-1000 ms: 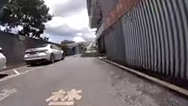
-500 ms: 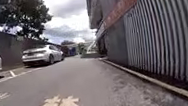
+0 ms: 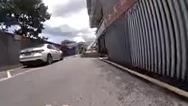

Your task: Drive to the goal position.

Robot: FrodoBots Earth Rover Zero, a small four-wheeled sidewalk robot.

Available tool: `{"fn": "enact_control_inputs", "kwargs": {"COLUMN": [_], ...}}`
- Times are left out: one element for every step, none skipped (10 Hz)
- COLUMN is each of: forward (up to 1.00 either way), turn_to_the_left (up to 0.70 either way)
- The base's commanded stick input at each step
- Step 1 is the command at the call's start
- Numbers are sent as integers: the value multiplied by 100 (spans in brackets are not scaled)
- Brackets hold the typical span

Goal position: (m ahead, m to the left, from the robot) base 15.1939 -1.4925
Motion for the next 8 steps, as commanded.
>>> {"fn": "enact_control_inputs", "kwargs": {"forward": [45, 45, 45, 45, 45, 45, 45, 45], "turn_to_the_left": [0, 0, 0, 0, 0, 0, 0, 0]}}
